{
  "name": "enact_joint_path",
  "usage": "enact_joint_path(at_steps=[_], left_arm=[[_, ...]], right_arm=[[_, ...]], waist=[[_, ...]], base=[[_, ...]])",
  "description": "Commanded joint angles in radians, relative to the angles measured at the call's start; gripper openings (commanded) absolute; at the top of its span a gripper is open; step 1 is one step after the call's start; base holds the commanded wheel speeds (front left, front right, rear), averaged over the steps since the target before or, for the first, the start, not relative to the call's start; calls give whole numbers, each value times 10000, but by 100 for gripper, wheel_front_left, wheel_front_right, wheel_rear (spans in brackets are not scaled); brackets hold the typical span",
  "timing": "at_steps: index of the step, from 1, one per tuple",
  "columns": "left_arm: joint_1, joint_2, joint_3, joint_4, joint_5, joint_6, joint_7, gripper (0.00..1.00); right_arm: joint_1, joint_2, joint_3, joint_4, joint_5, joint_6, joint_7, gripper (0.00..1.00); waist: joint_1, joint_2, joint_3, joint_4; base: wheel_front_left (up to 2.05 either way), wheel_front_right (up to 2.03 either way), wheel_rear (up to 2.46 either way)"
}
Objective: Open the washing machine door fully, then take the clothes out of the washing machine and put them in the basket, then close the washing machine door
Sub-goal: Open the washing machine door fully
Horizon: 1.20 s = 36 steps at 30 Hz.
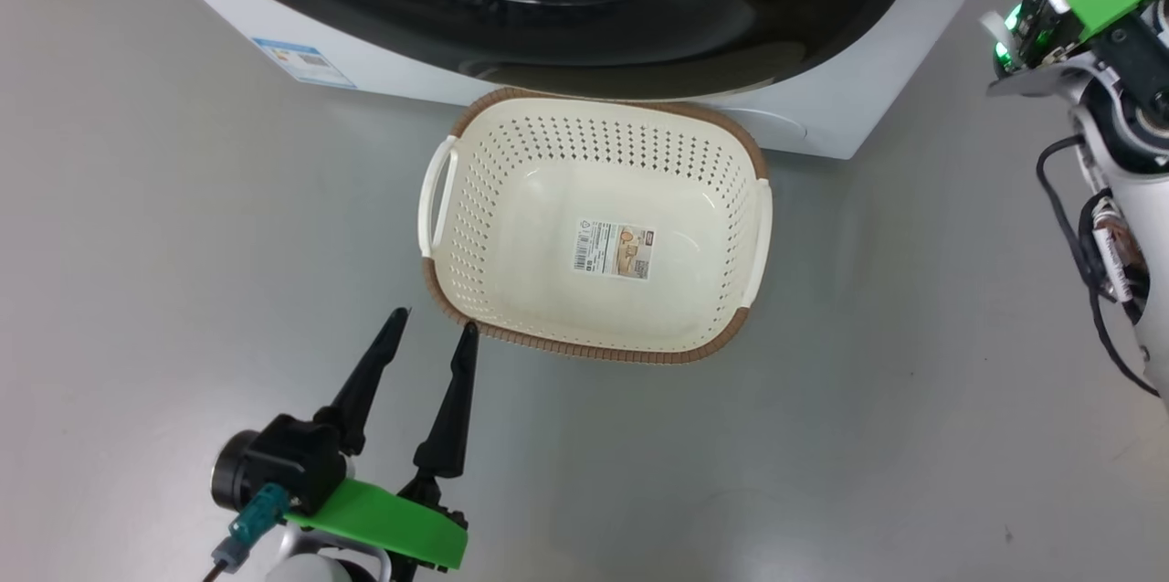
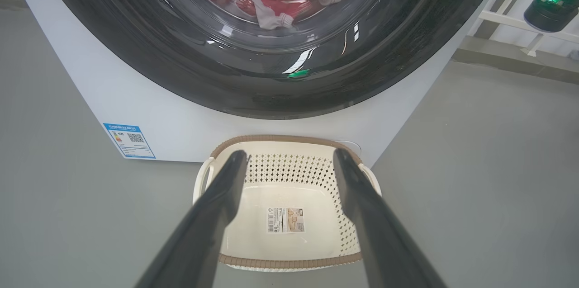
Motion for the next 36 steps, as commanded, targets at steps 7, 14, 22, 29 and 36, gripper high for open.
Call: enact_joint_path(at_steps=[7,14,22,29,36], left_arm=[[-194,124,230,-163,-127,-54,-122,100],[-133,124,279,-105,-116,-54,-122,100],[23,124,332,-89,-74,-54,-122,100],[162,124,399,-87,-49,-54,-122,100],[400,124,534,-107,11,-54,-122,100]], right_arm=[[-351,233,199,-13,204,-4,1191,0],[15,435,29,-109,167,-4,1644,0],[558,697,37,-110,37,-4,2116,0],[975,886,107,-181,-62,-4,2502,0],[1556,1138,229,-375,-176,-4,2883,0]], waist=[[0,0,59,98],[0,0,-241,70],[0,0,-690,-7],[0,0,-981,-64],[0,0,-1385,-154]], base=[[0,0,0],[0,0,0],[0,0,0],[0,0,0],[0,0,0]])
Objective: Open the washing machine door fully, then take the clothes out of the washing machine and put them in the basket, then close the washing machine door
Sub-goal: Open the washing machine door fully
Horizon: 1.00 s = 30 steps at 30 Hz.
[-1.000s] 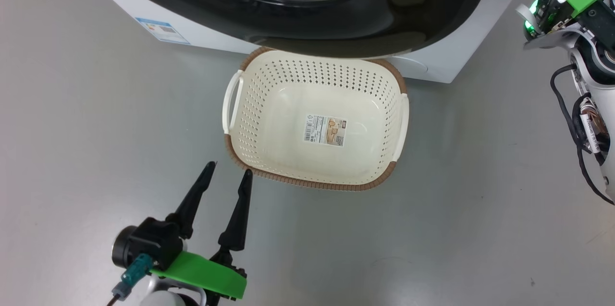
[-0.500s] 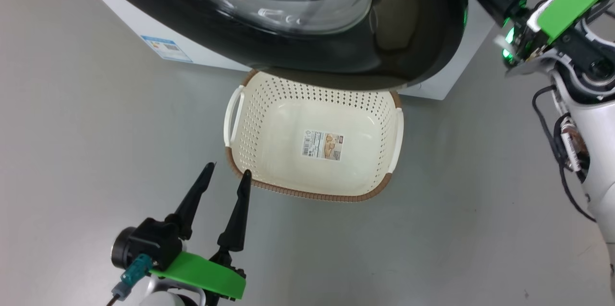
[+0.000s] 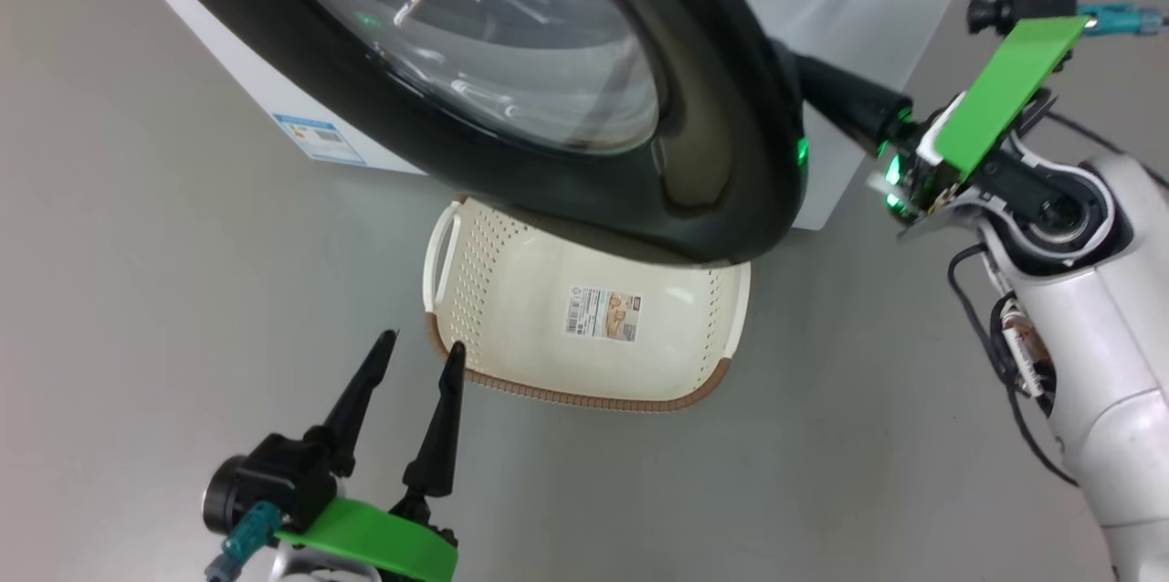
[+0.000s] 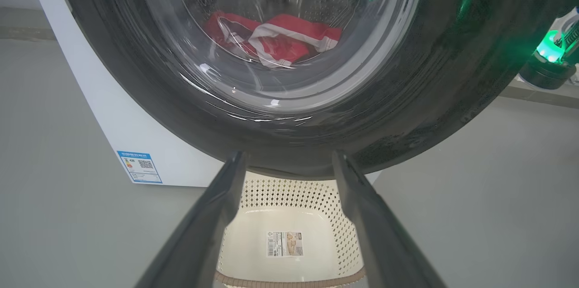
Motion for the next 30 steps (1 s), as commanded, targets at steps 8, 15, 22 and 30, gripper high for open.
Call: enact_joint_path(at_steps=[8,15,22,30], left_arm=[[372,127,486,-236,183,-54,-122,100],[567,127,548,-268,238,-54,-122,100],[687,127,580,-324,262,-54,-122,100],[652,127,624,-418,219,-54,-122,100]], right_arm=[[816,528,294,-578,-209,79,414,0],[1348,753,458,-830,-265,79,769,0],[1676,940,600,-1105,-301,79,1071,0],[1792,1007,494,-1214,-481,79,1020,0]], waist=[[0,0,-533,-102],[0,0,-836,-80],[0,0,-961,-54],[0,0,-912,-28]], base=[[0,0,0],[0,0,0],[0,0,0],[0,0,0]])
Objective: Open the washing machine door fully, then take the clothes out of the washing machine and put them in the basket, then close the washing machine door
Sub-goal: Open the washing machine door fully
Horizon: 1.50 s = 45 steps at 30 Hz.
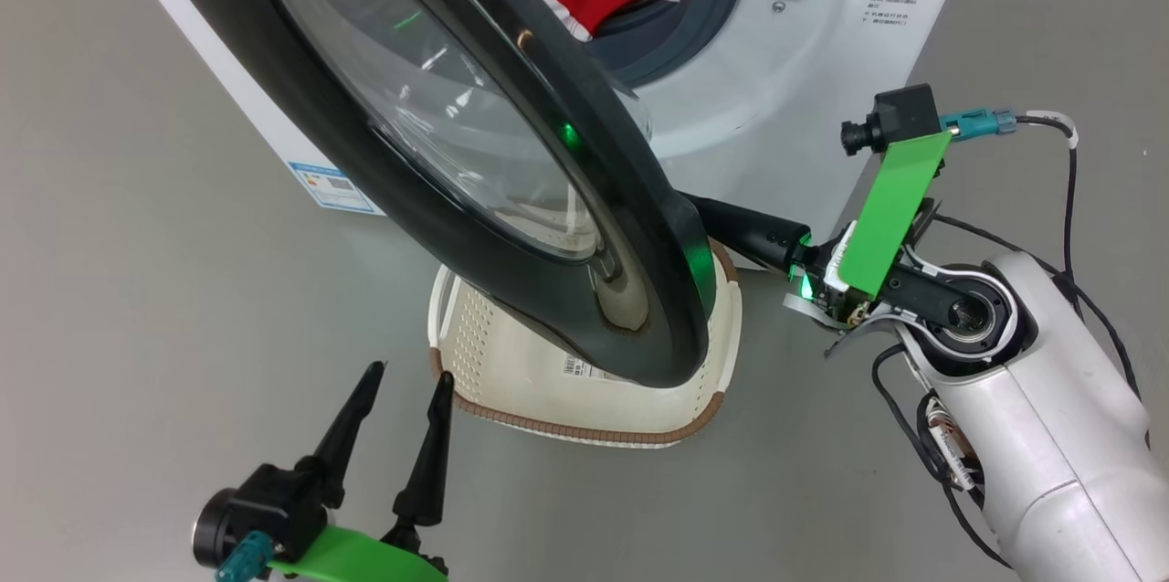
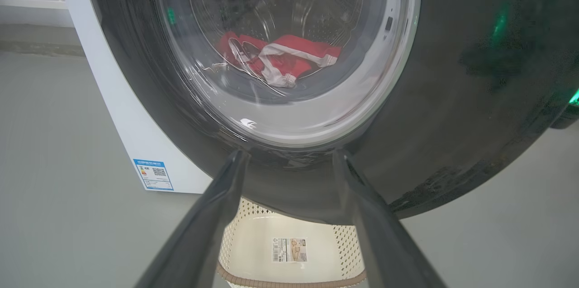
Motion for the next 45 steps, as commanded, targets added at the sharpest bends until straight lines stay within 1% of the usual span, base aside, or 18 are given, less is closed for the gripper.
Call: enact_joint_path(at_steps=[1,3,4,5,6,7,19,31,36,45], left_arm=[[20,118,372,-305,38,-54,-122,100],[21,118,386,-310,14,-54,-122,100],[23,118,389,-304,2,-54,-122,100],[23,118,389,-304,2,-54,-122,100],[25,118,396,-296,-6,-54,-122,100],[33,118,407,-286,-12,-54,-122,100],[180,118,713,-241,67,-54,-122,100],[422,118,815,-168,47,-54,-122,100],[533,118,911,-149,5,-54,-122,100],[794,118,1041,-104,-11,-54,-122,100]], right_arm=[[184,196,22,-251,-93,77,-61,7],[194,185,-55,-206,-198,77,-218,38],[208,183,-87,-167,-247,77,-298,56],[208,183,-87,-167,-247,77,-298,56],[233,186,-114,-136,-275,77,-359,85],[273,187,-147,-106,-297,77,-426,100],[1170,156,-426,143,-463,77,-1195,100],[2918,45,-746,180,-520,77,-2109,100],[3493,24,-871,301,-715,77,-2758,100],[4278,-244,-658,523,-1390,77,-4112,100]], waist=[[0,0,12,-7],[0,0,14,-27],[0,0,12,-39],[0,0,12,-39],[0,0,2,-54],[0,0,-17,-73],[0,0,-290,-537],[0,0,-697,-828],[0,0,-831,-977],[0,0,-1051,-1271]], base=[[0,0,0],[0,0,0],[0,0,0],[0,0,0],[0,0,0],[0,0,0],[0,0,0],[0,0,0],[0,0,0],[0,0,0]])
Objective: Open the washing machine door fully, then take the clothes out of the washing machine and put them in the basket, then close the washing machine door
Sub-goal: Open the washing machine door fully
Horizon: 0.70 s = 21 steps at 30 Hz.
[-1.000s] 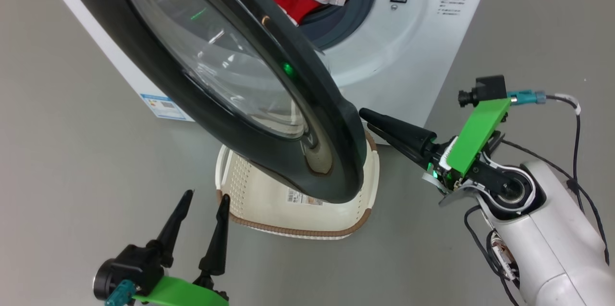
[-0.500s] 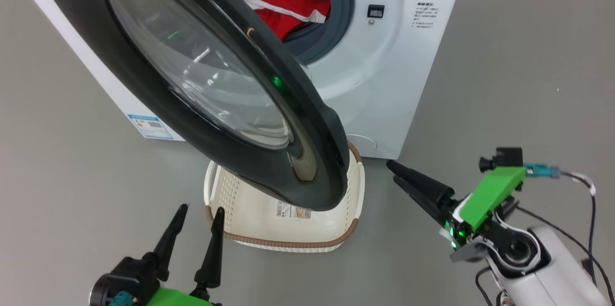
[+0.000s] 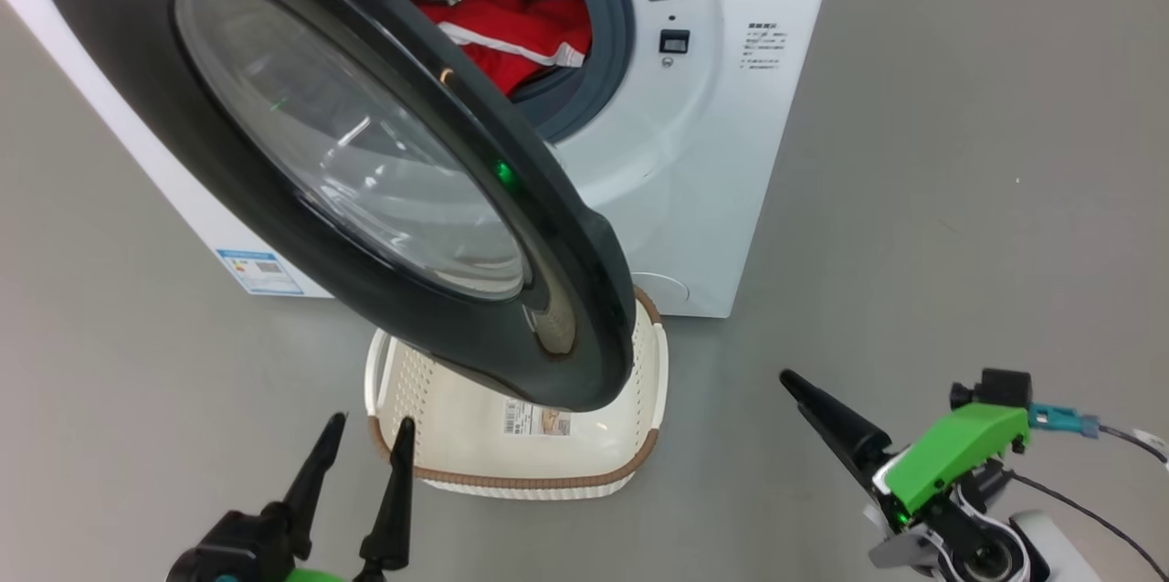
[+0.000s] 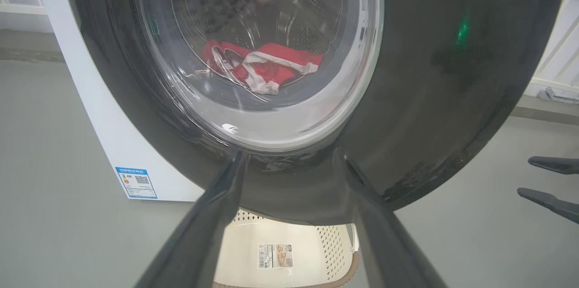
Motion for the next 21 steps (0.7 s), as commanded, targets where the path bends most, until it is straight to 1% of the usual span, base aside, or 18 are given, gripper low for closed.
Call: enact_joint_path(at_steps=[1,4,5,8,14,21], left_arm=[[12,110,369,-180,-6,-54,-122,100],[54,110,388,-159,-1,-54,-122,100],[54,110,388,-159,-1,-54,-122,100],[83,110,414,-131,5,-54,-122,100],[149,110,450,-40,-4,-54,-122,100],[238,110,496,22,-37,-54,-122,100]], right_arm=[[72,-208,287,-165,-292,77,-360,100],[223,-386,602,-37,-728,77,-940,100],[223,-386,602,-37,-728,77,-940,100],[309,-612,1029,171,-1237,77,-1596,100],[354,-884,1808,539,-1710,77,-2845,100],[286,-1260,2808,970,-2350,77,-4608,100]], waist=[[0,-1,-50,-72],[0,-1,-79,-128],[0,-1,-79,-128],[0,-1,-102,-181],[0,-1,-177,-262],[0,-1,-256,-321]], base=[[0,0,0],[0,0,0],[0,0,0],[0,0,0],[0,0,0],[0,0,0]])
